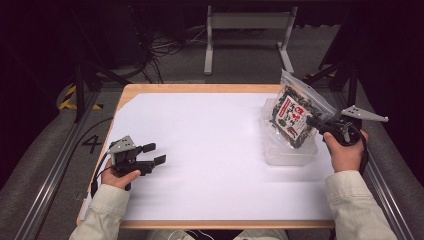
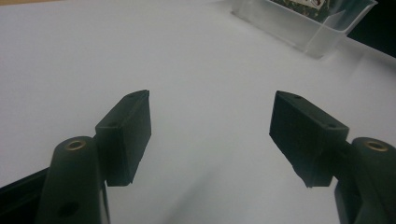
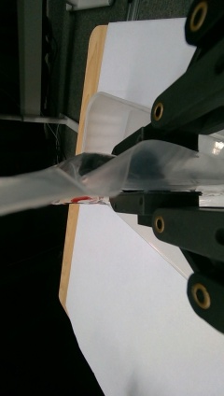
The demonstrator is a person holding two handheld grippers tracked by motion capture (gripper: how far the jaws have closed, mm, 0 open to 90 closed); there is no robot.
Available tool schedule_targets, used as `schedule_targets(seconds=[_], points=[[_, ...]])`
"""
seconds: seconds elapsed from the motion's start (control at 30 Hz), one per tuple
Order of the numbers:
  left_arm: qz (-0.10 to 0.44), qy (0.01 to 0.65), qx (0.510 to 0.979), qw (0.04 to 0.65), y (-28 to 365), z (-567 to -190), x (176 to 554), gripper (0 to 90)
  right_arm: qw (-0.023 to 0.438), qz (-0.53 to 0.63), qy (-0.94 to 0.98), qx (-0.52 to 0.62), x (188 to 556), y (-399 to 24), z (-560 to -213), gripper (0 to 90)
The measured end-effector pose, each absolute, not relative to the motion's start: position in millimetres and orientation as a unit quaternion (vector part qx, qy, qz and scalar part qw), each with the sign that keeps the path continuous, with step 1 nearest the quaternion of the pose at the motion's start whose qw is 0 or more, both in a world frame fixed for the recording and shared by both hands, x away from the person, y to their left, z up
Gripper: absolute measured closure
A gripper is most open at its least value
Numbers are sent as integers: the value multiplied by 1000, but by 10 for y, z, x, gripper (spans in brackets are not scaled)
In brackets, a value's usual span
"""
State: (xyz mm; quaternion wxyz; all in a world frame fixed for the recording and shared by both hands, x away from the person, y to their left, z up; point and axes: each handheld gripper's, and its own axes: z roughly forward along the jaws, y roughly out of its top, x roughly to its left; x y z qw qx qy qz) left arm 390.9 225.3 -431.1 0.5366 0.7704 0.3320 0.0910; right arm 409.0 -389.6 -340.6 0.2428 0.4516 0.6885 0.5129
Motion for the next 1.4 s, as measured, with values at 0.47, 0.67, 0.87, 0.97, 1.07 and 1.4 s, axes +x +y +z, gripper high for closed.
schedule_targets(seconds=[0.47, 0.67, 0.87, 0.97, 1.07, 1.4], points=[[92, 331, 771, 536, 2264, -4311, 3914, 301, 254, 525, 681, 444, 4049, -3895, -3281, 462], [92, 330, 772, 535, 2266, -4311, 3909, 301, 284, 537, 669, 428, 3950, -3892, -3047, 434], [91, 332, 772, 534, 2266, -4311, 3896, 300, 315, 547, 668, 395, 3826, -3828, -2779, 419], [92, 332, 772, 534, 2263, -4311, 3893, 300, 323, 556, 670, 372, 3743, -3755, -2657, 418], [91, 333, 772, 534, 2257, -4311, 3890, 300, 321, 568, 671, 352, 3659, -3681, -2589, 416], [97, 312, 775, 541, 2215, -4263, 3835, 300, 270, 601, 690, 299, 3415, -3400, -2720, 371]])
